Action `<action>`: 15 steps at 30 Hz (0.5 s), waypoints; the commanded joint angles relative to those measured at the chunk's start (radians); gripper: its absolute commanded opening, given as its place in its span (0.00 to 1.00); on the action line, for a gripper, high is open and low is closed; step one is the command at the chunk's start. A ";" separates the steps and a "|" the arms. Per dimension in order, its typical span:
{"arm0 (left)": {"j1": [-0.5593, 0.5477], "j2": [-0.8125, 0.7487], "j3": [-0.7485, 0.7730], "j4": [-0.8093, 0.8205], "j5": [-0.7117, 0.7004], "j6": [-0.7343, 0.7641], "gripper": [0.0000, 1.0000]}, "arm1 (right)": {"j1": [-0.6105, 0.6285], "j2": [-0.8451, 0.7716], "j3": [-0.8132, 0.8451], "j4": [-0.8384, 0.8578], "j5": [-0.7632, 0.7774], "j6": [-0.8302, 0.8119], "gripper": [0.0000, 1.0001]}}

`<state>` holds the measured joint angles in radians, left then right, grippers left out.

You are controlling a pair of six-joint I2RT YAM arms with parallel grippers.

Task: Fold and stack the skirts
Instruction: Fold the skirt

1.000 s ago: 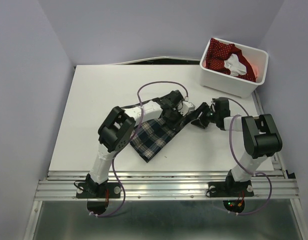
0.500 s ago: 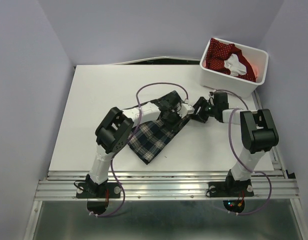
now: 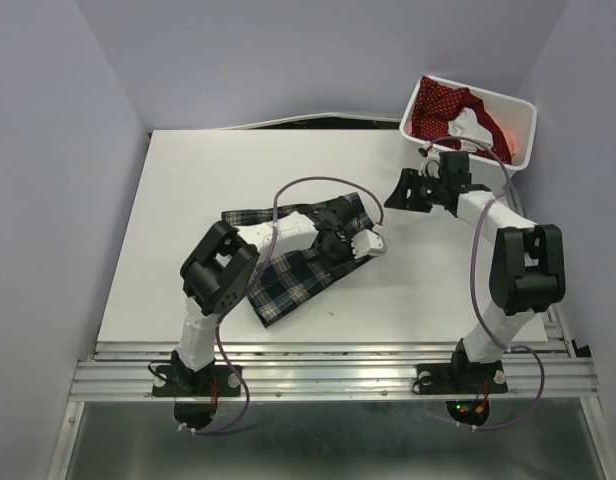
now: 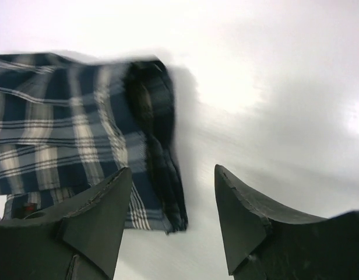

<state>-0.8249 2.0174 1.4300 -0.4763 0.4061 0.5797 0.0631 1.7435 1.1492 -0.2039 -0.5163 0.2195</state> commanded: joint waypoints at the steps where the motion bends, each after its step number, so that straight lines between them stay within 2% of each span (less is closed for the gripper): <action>1: -0.019 0.017 -0.106 -0.229 -0.156 0.248 0.00 | 0.000 -0.004 0.161 -0.055 -0.180 -0.132 0.64; 4: -0.023 -0.020 -0.164 -0.240 -0.197 0.357 0.00 | 0.032 0.043 0.234 -0.106 -0.238 -0.184 0.67; 8: -0.028 -0.069 -0.232 -0.249 -0.249 0.497 0.00 | 0.108 0.158 0.375 -0.187 -0.272 -0.344 0.69; 15: -0.029 -0.160 -0.315 -0.213 -0.276 0.654 0.00 | 0.268 0.309 0.535 -0.250 -0.283 -0.512 0.62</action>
<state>-0.8616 1.8477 1.2106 -0.5537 0.1928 1.1172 0.2489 2.0048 1.5879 -0.3813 -0.7574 -0.1513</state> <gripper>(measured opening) 0.017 0.636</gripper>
